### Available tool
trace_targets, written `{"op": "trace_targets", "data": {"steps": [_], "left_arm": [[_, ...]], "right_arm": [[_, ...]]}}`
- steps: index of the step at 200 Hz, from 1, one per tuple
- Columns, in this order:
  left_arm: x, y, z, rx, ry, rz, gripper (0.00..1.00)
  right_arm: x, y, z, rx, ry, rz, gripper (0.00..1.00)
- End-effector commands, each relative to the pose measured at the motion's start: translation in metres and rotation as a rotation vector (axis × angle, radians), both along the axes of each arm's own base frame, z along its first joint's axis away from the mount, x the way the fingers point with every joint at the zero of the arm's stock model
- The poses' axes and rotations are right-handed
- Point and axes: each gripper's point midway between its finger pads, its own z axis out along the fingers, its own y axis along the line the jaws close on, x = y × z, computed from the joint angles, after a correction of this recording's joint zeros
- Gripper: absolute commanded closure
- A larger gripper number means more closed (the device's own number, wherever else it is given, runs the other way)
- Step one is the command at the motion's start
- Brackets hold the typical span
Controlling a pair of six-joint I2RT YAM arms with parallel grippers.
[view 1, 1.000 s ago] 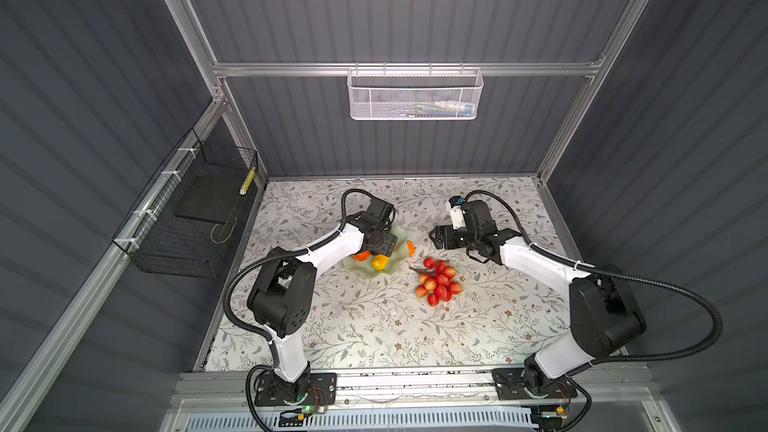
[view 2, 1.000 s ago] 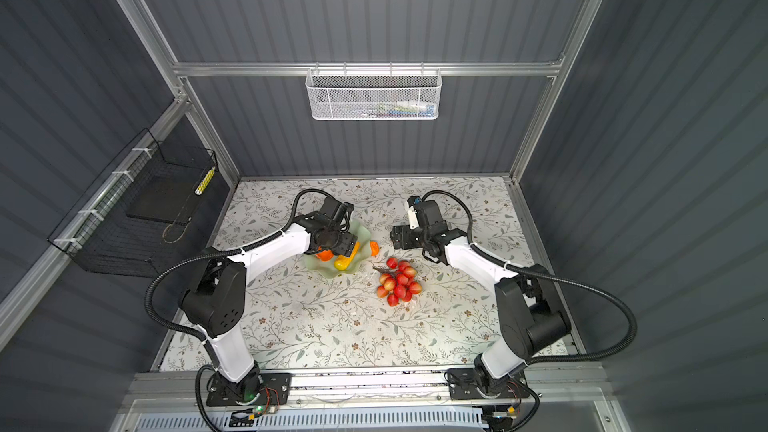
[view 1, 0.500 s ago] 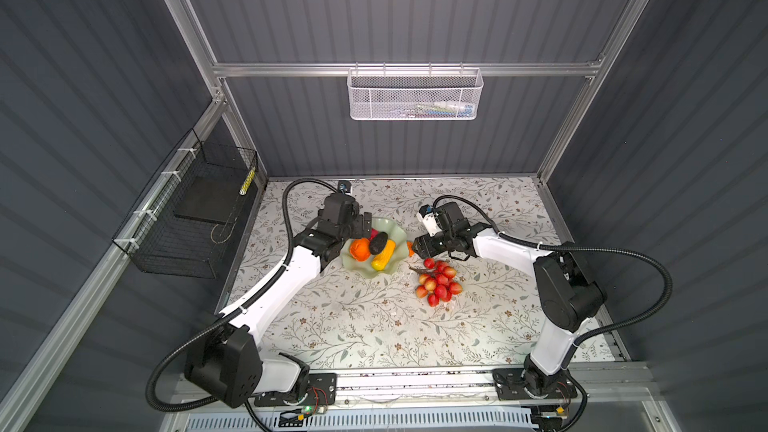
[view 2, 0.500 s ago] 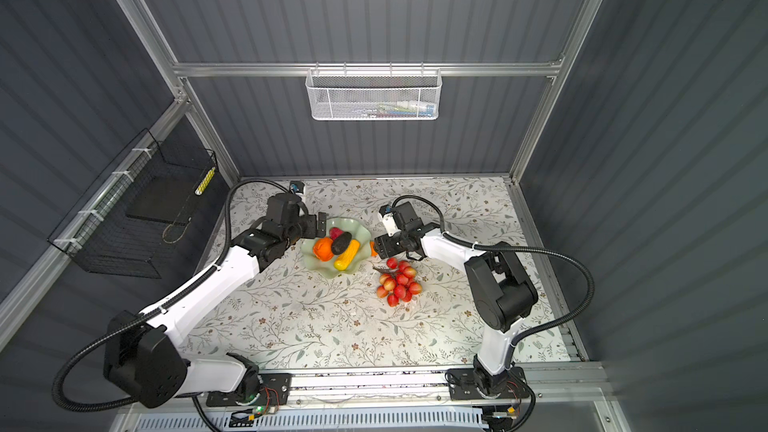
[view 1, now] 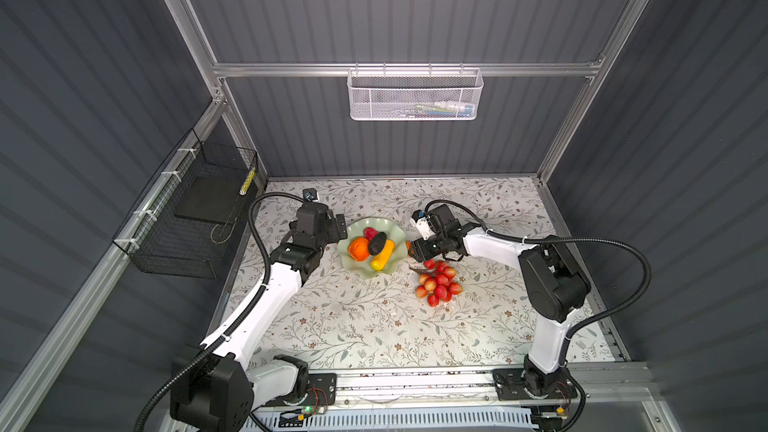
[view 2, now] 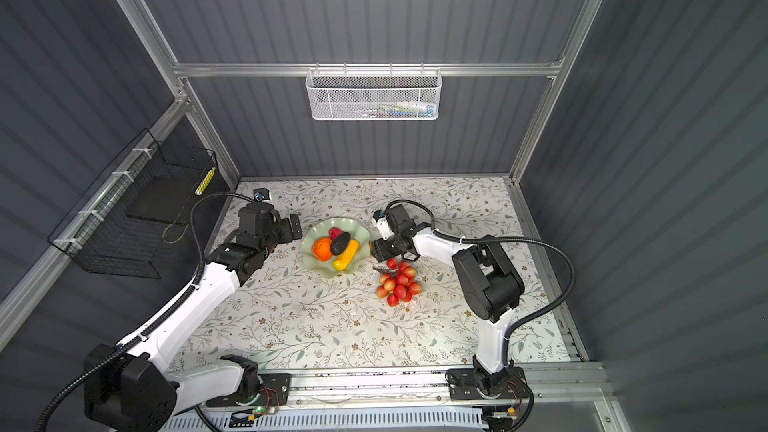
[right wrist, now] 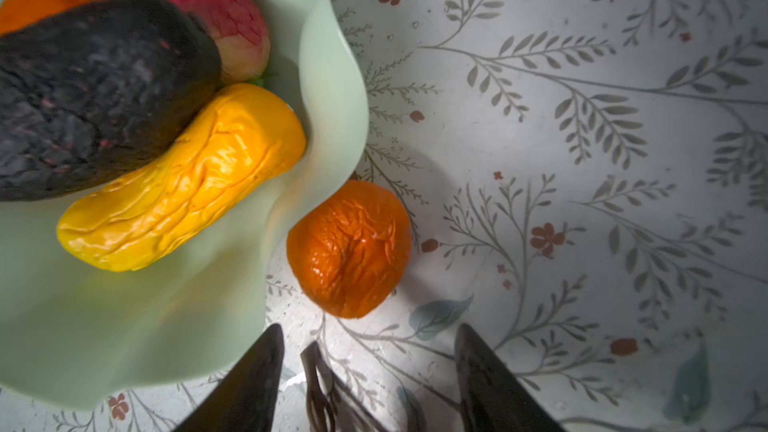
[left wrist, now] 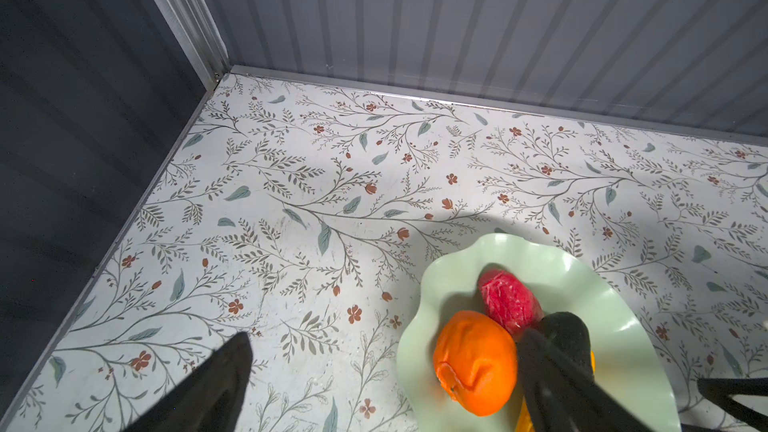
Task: Place and organize the fake fruits in the fruit bowl
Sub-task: 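Grasp the small orange tangerine beside the bowl with the right gripper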
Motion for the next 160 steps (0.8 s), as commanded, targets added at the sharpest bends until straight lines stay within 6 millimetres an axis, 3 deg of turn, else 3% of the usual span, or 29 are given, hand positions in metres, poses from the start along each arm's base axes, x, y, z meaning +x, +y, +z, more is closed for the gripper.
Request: {"op": "trace_targets", "data": {"steps": [1,106,160], "left_arm": [[-0.005,0.005,0.005,-0.018,-0.008,0.012,0.0],[-0.004,0.008,0.004,-0.02,-0.004,0.021,0.0],[-0.004,0.008,0.002,-0.023,-0.002,0.025,0.0]], "right_arm": [[-0.002,0.007,-0.001,0.005,0.012,0.028,0.36],[0.013,0.029,-0.007,0.011,0.001,0.051,0.35],[0.019,0.03,-0.015,0.0,0.005,0.039,0.41]]}}
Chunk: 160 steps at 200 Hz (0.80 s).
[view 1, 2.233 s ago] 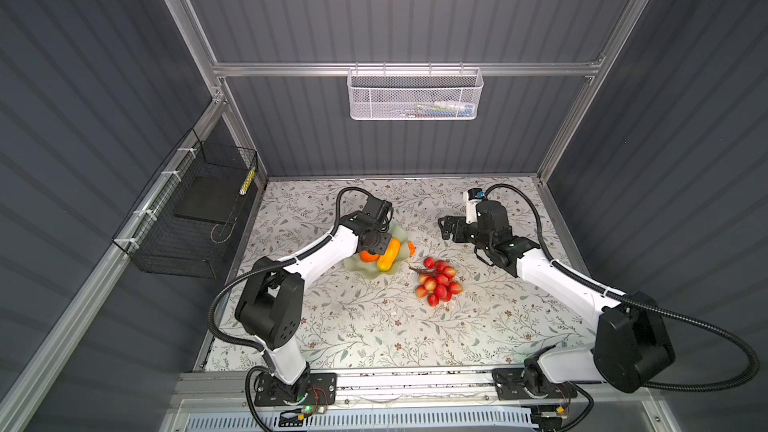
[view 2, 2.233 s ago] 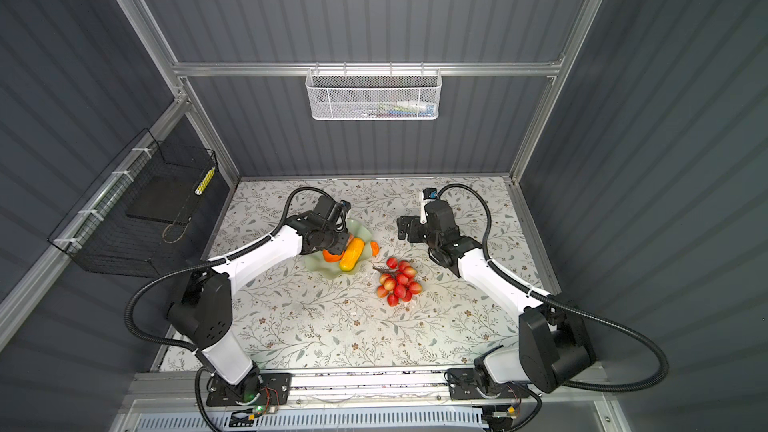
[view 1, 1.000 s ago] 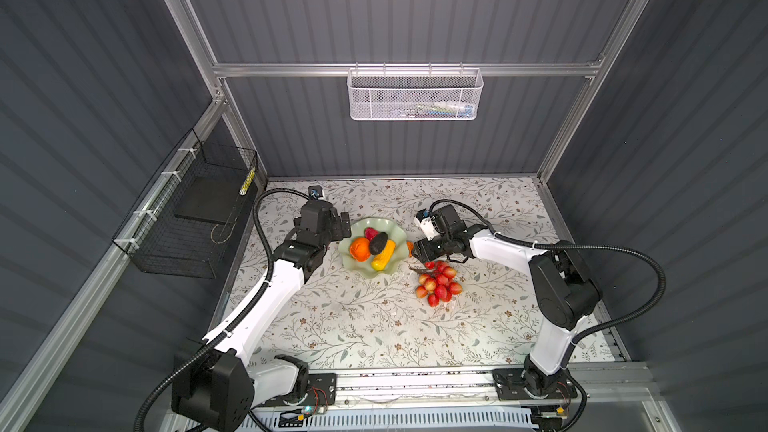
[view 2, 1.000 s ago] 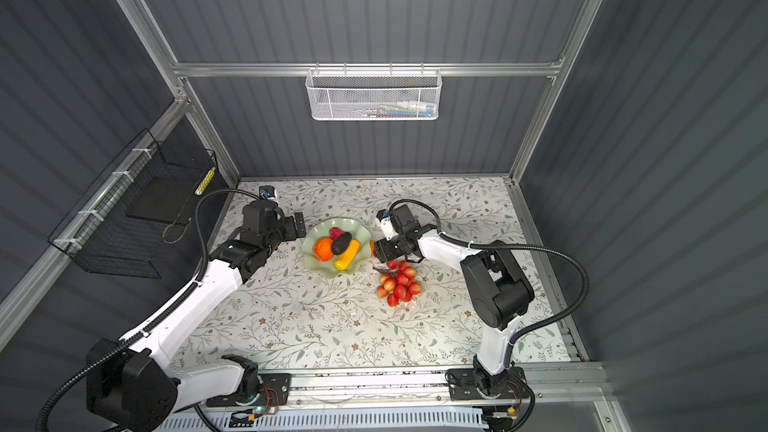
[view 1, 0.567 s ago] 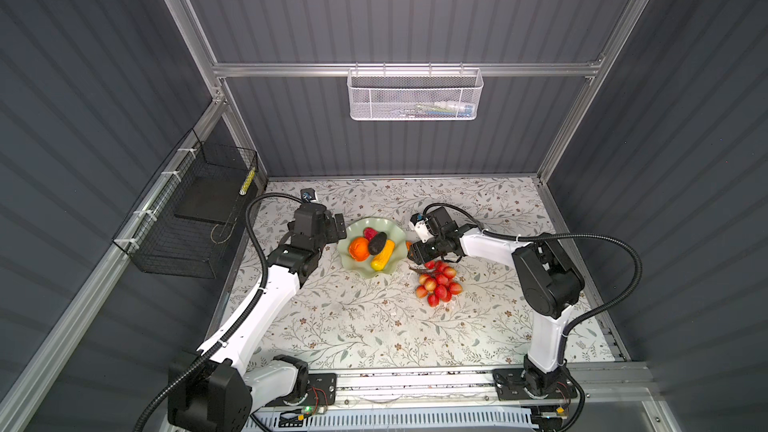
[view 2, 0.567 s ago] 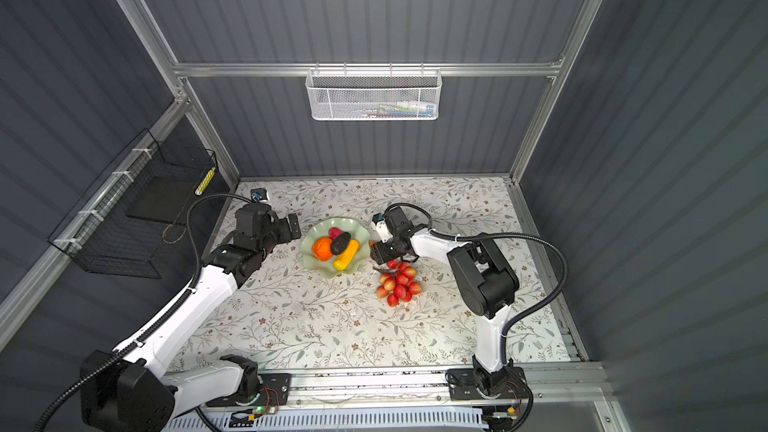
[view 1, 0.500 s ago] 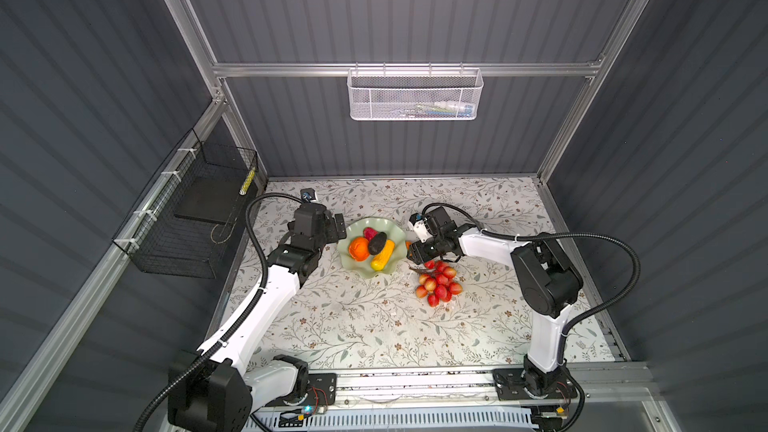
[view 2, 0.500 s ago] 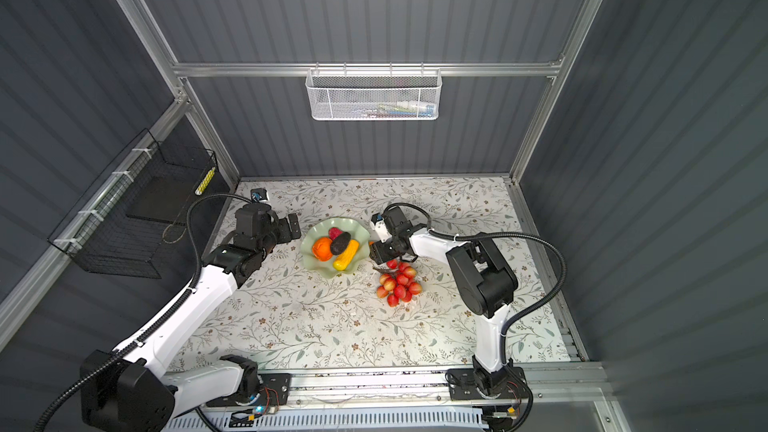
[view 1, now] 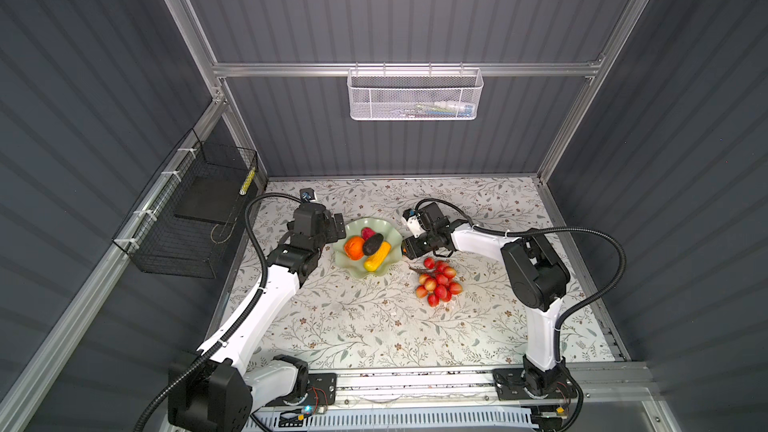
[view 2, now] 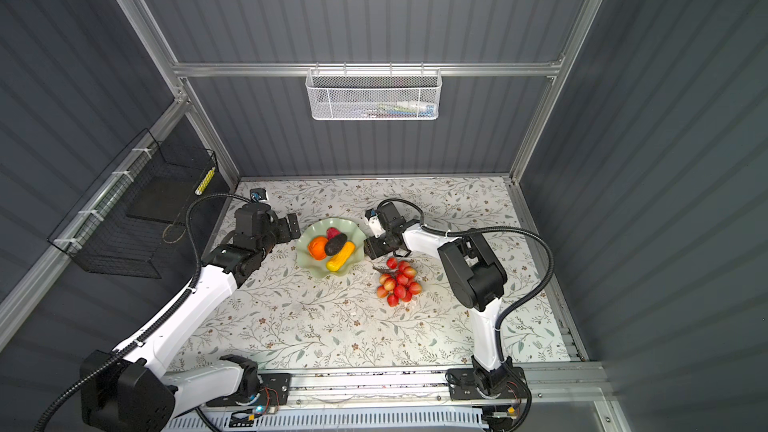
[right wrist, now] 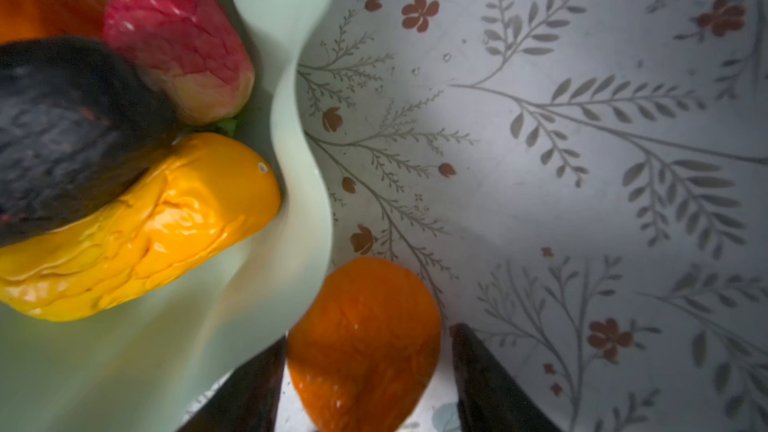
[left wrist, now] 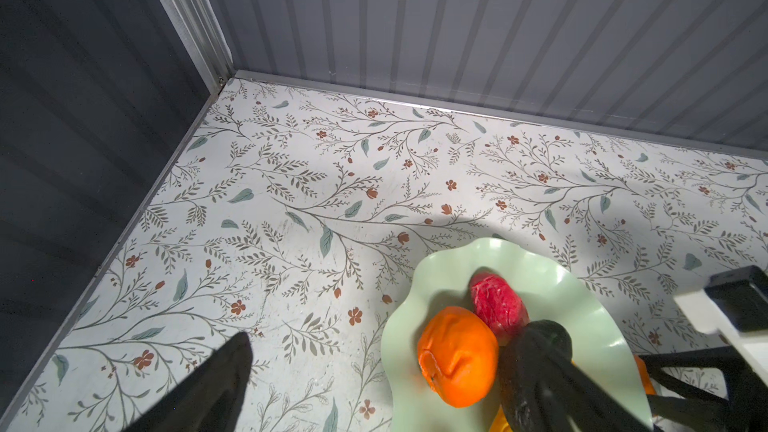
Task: Place and organize the fake fruits in the fruit bowl
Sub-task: 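Grasp the small orange tangerine beside the bowl with the right gripper, then lift the tangerine with the right gripper and release it into the bowl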
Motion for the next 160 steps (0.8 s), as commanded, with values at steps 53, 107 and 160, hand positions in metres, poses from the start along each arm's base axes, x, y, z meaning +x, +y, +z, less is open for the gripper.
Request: {"op": "trace_targets", "data": {"steps": [53,107,160], "left_arm": [[-0.002,0.003,-0.004,-0.018,0.01,0.013,0.0],[-0.004,0.002,-0.012,-0.047,0.008,0.021,0.0],[-0.006,-0.001,-0.008,-0.079,-0.023,0.007,0.0]], "right_arm": [[0.002,-0.004,0.018,0.002,-0.055,-0.024,0.59],[-0.012,-0.031,0.069,-0.018,-0.165,-0.064,0.64],[-0.026,0.012,0.101,-0.027,-0.251,0.081,0.63]]}}
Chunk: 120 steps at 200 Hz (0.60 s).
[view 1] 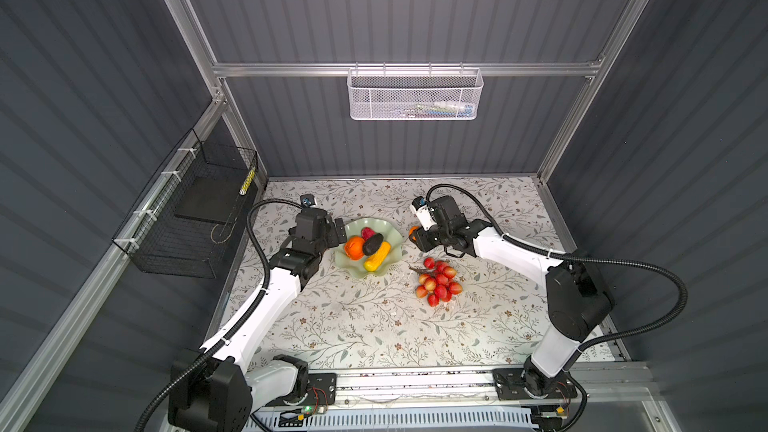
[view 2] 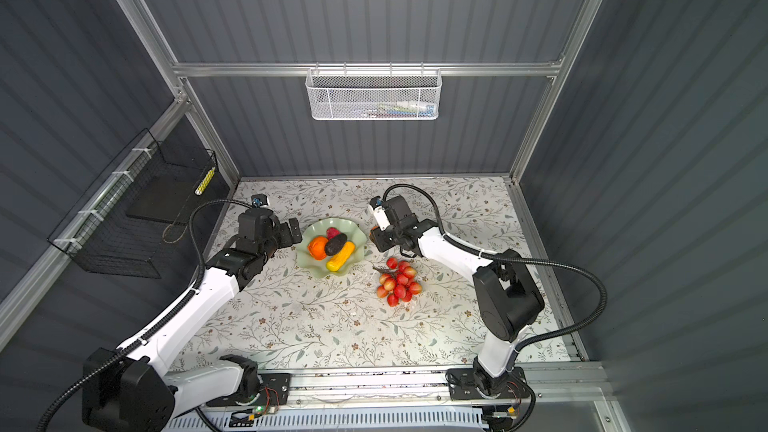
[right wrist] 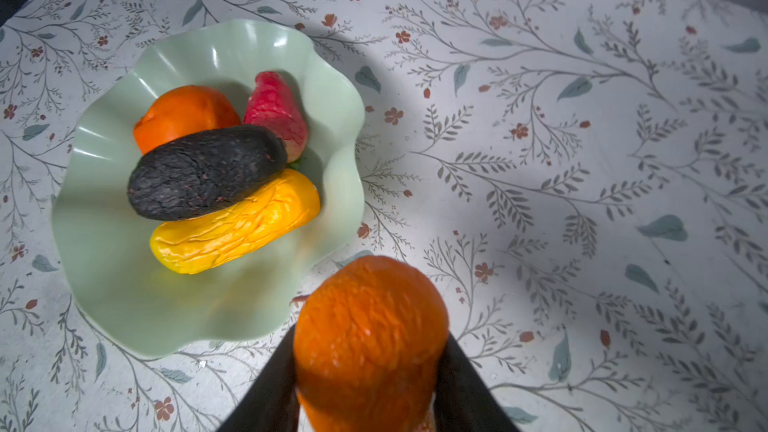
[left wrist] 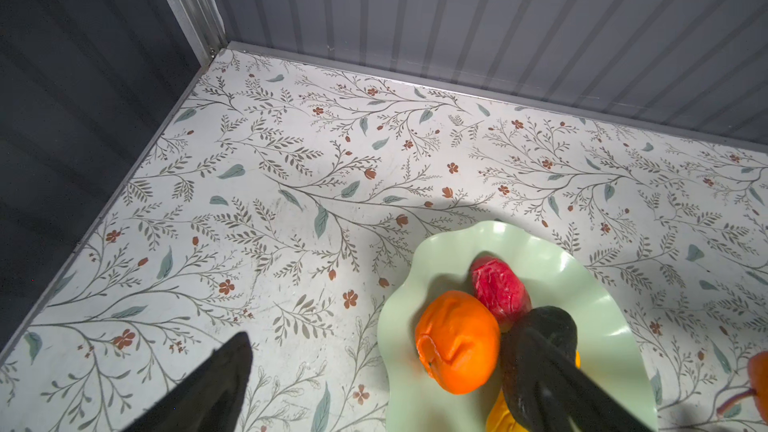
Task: Place and organize the fake fruits in the fruit bowl
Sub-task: 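Lift the tangerine with the right gripper and release it into the bowl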
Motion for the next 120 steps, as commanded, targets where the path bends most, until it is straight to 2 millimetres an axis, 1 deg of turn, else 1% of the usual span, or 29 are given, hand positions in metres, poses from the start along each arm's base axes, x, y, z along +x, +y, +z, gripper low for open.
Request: {"op": "trace_targets", "data": {"steps": [1,28,53,74,89,104,120], "left_arm": [[-0.001,0.001,0.013,-0.04,-0.051,0.0,0.0],[-0.007,0.004,0.018,-0.041,-0.067,0.008,0.0],[-0.012,0.006,0.02,-0.039,-0.077,0.008,0.0],[-0.014,0.007,0.02,-0.036,-0.076,0.006,0.0],[-0.015,0.006,0.022,-0.038,-0.083,0.0,0.0],[-0.015,0.003,0.024,-0.045,-0.095,-0.023,0.0],[-0.013,-0.005,0.027,-0.057,-0.108,-0.065,0.0]], "right_arm": [[-0.011,0.024,-0.002,-0.044,-0.006,0.086,0.63],[-0.017,0.055,-0.012,-0.027,0.029,0.145,0.63],[-0.019,0.074,-0.025,-0.027,0.047,0.18,0.62],[-0.017,0.082,-0.036,-0.033,0.07,0.187,0.62],[-0.017,0.082,-0.042,-0.04,0.081,0.188,0.6],[-0.016,0.081,-0.045,-0.045,0.084,0.178,0.52],[-0.016,0.081,-0.037,-0.033,0.075,0.174,0.44]]}}
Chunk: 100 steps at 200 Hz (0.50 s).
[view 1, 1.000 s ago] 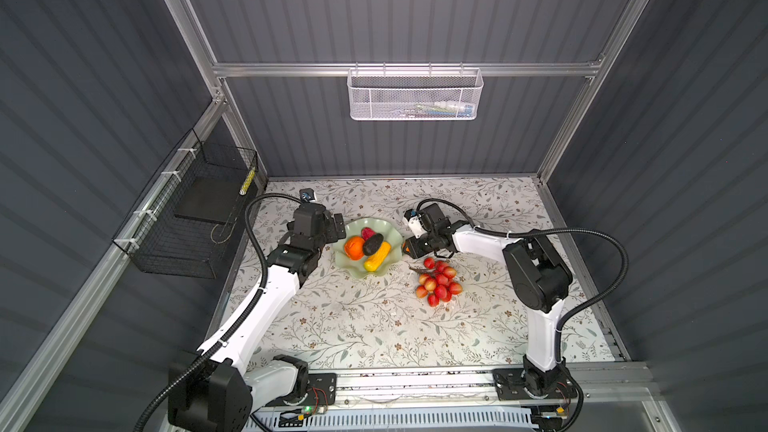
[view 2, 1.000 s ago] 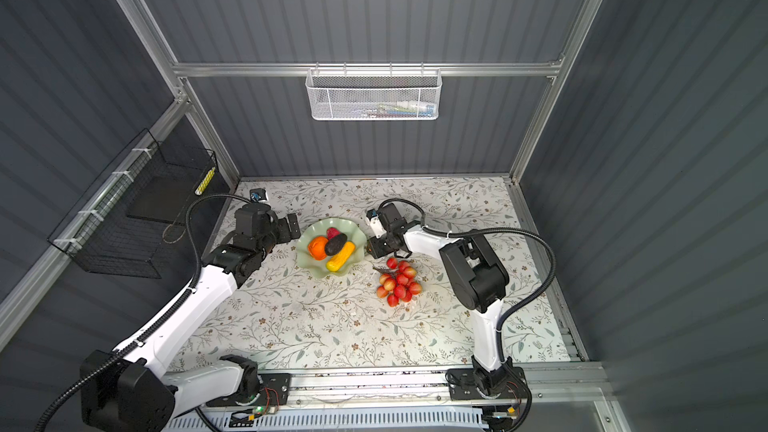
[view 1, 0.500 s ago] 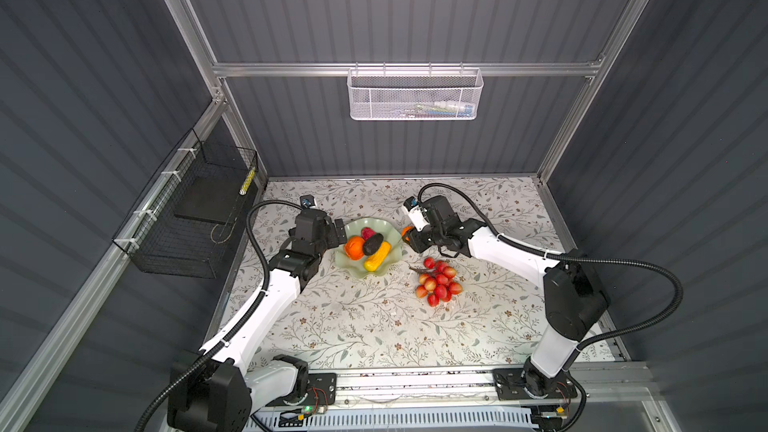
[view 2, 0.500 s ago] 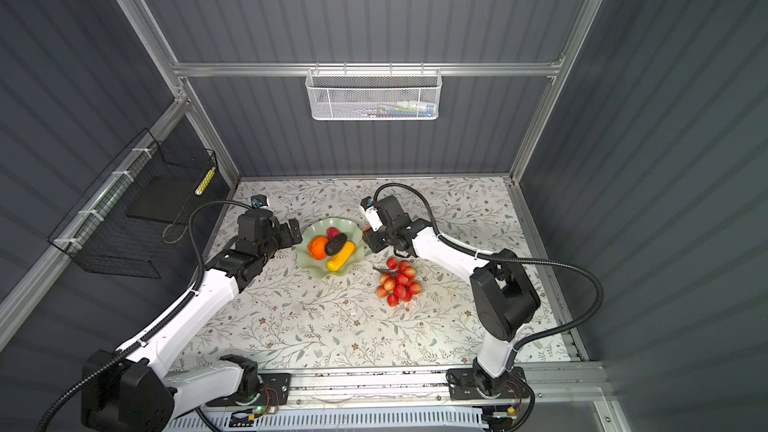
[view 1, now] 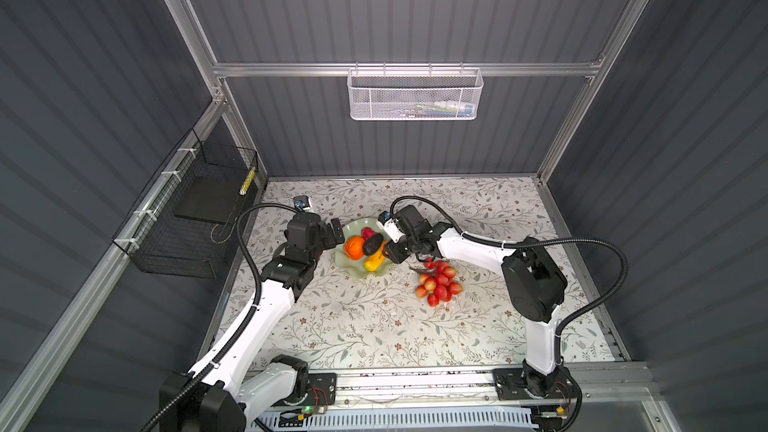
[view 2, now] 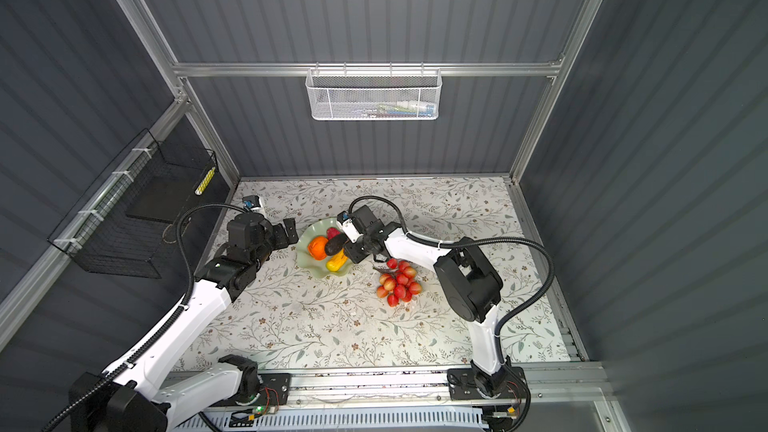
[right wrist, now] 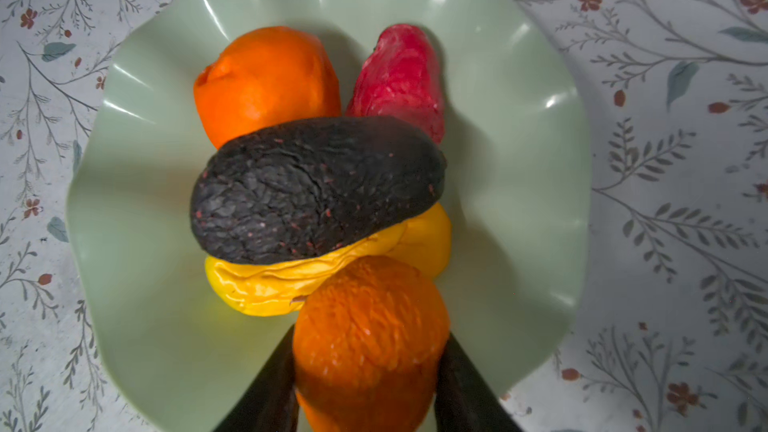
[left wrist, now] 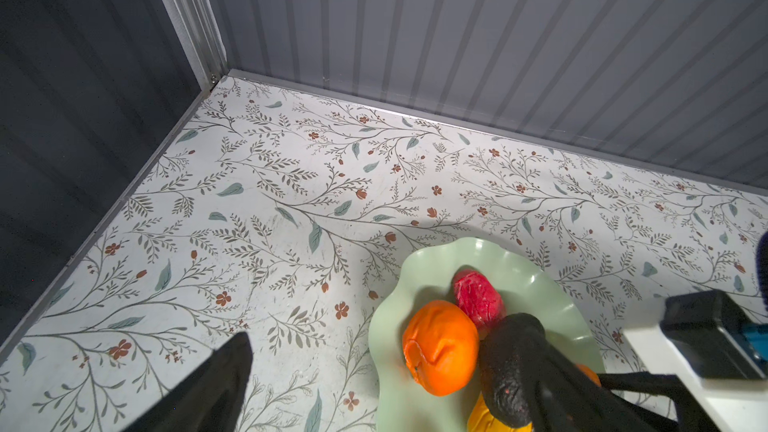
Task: Place and organize the fake fruits in the fruit bowl
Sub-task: 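Lift the tangerine with the right gripper and release it into the bowl, then reach the left gripper to the red lychee bunch and grasp its stem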
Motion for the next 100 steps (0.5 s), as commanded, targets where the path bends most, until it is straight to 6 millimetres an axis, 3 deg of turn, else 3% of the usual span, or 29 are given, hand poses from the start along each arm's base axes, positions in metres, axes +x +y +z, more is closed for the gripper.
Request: {"op": "trace_targets", "data": {"steps": [1,29,52,75,100], "left_arm": [[-0.001,-0.006,0.005,-0.013,-0.026,-0.055,0.0],[0.001,-0.032,0.012,-0.037,-0.052,-0.204,0.0],[-0.001,-0.064,0.016,-0.063,-0.036,-0.387,0.05],[-0.001,-0.091,0.01,-0.103,0.037,-0.528,0.11],[-0.007,-0.132,-0.008,-0.031,0.112,-0.621,0.12]], "right_arm": [[0.003,0.006,0.018,0.029,-0.019,0.007,0.43],[0.007,0.0,0.057,0.114,-0.072,-0.029,0.28],[0.014,-0.021,0.093,0.218,-0.12,-0.106,0.16],[0.03,-0.066,0.122,0.351,-0.139,-0.262,0.07],[0.05,-0.137,0.12,0.428,-0.145,-0.483,0.02]]}}
